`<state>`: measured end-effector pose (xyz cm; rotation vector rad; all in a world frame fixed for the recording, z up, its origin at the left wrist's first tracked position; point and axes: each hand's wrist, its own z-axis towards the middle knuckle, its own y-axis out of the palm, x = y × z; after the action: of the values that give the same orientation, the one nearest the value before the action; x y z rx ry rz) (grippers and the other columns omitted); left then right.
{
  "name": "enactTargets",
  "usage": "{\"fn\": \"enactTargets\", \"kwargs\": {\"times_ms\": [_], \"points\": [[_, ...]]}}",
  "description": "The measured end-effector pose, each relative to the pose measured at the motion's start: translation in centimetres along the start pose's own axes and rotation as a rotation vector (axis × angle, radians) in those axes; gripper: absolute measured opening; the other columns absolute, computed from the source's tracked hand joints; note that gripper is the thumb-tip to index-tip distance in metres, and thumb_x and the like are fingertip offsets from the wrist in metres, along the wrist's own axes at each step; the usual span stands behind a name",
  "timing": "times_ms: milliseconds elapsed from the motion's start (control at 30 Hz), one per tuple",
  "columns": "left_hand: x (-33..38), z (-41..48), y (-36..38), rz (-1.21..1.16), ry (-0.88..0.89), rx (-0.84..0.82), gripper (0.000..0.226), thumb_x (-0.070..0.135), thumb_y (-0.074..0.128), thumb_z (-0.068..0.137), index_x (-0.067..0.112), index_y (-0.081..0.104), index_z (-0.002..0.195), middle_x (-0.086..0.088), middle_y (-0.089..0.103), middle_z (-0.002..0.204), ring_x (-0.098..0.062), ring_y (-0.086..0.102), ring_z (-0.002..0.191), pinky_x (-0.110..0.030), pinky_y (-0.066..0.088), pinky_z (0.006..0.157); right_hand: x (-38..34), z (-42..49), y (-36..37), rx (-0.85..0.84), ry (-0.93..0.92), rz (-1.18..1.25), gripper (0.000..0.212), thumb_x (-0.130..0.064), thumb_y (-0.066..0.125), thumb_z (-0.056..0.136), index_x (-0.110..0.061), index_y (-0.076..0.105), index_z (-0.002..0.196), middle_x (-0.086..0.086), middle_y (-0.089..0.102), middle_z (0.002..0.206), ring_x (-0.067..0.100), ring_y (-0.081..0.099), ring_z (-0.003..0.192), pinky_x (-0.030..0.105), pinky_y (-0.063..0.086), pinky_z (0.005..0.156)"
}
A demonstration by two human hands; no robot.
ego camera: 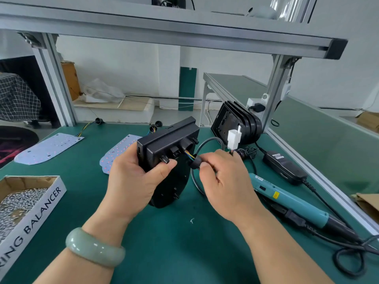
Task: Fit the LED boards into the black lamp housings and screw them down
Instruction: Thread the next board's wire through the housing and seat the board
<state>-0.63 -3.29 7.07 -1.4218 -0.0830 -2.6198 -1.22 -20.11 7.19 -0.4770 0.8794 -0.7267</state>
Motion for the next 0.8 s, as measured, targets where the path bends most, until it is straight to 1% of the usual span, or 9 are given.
{"fn": "enactTargets", "kwargs": {"times_ms": [167,267,367,467,533,567,633,700,800], "points": [[-0.2,0.4,-0.4,0.019,-0.031,0.046,0.039,0.019,0.073,0.065,0.054,0.067,0.082,0.027,0.070,0.080,0.008,0.063,0.073,-0.007,0.048,0.069,0.6,-0.1,-0.6,-0.085,-0.003,0.074,0.046,-0.037,0.037,0.090,-0.003,0.052,0.063,0.000,0.047,0.063,0.017,0.040,0.071,0.020,0.030,0.082],[-0.6,0.8,-1.3,0.041,-0.085,0.094,0.033,0.026,0.073,0.064,0.055,0.067,0.080,0.026,0.070,0.081,0.005,0.064,0.077,-0.015,0.051,0.075,0.1,-0.5,-0.5,-0.137,0.039,0.241,0.034,-0.034,0.041,0.094,-0.018,0.063,0.074,0.001,0.062,0.065,0.018,0.054,0.072,0.030,0.043,0.076],[-0.5,1.1,-2.1,0.164,-0.147,0.077,0.034,0.030,0.083,0.064,0.048,0.065,0.087,0.028,0.070,0.084,0.002,0.066,0.082,-0.022,0.049,0.076,-0.2,-0.5,0.0,-0.113,0.036,0.227,0.024,-0.025,0.045,0.100,-0.026,0.069,0.104,-0.009,0.046,0.049,0.012,0.043,0.050,0.030,0.039,0.057],[0.0,1.1,-2.8,0.278,-0.188,-0.055,0.079,0.031,0.085,0.065,0.039,0.044,0.132,0.026,0.067,0.107,0.000,0.062,0.103,-0.025,0.045,0.090,0.1,-0.3,0.2,-0.057,0.105,0.232,0.025,-0.020,0.044,0.100,-0.021,0.067,0.110,-0.013,0.039,0.046,0.010,0.033,0.048,0.029,0.030,0.055],[1.2,0.8,-2.8,0.419,-0.091,-0.030,0.106,0.048,0.085,0.061,0.036,0.022,0.145,0.023,0.052,0.128,0.001,0.051,0.114,-0.019,0.038,0.091,0.1,-0.3,0.3,-0.029,0.145,0.279,0.025,-0.017,0.041,0.100,-0.018,0.066,0.099,-0.011,0.035,0.045,0.010,0.029,0.047,0.030,0.027,0.052],[1.8,0.4,-2.5,0.484,0.053,0.046,0.100,0.051,0.082,0.063,0.030,0.028,0.144,0.017,0.050,0.128,-0.001,0.050,0.112,-0.017,0.038,0.088,0.0,-0.3,0.4,-0.022,0.166,0.290,0.025,-0.017,0.041,0.100,-0.018,0.065,0.097,-0.011,0.036,0.045,0.010,0.029,0.047,0.031,0.027,0.052],[3.1,-0.3,-1.3,0.548,0.449,0.177,0.053,0.038,0.071,0.073,0.012,0.056,0.117,0.002,0.059,0.104,-0.009,0.056,0.088,-0.015,0.042,0.077,-0.2,-0.3,0.6,-0.013,0.207,0.296,0.025,-0.019,0.040,0.100,-0.023,0.065,0.096,-0.013,0.040,0.046,0.009,0.032,0.048,0.031,0.029,0.053],[3.0,-1.5,0.3,0.597,0.626,0.050,0.020,0.030,0.059,0.087,0.013,0.067,0.080,0.002,0.063,0.072,-0.012,0.055,0.065,-0.020,0.046,0.064,-0.6,-0.3,0.7,0.012,0.218,0.279,0.024,-0.022,0.041,0.099,-0.029,0.062,0.088,-0.016,0.044,0.048,0.011,0.038,0.054,0.033,0.035,0.057],[2.6,-2.2,2.2,0.574,0.056,-0.277,0.060,0.059,0.031,0.092,0.014,0.065,0.072,0.001,0.065,0.060,-0.020,0.062,0.061,-0.039,0.053,0.062,-1.5,-0.6,0.7,0.054,0.162,0.206,0.029,-0.033,0.038,0.094,-0.023,0.065,0.091,-0.018,0.049,0.058,0.016,0.050,0.063,0.037,0.045,0.063]]}}
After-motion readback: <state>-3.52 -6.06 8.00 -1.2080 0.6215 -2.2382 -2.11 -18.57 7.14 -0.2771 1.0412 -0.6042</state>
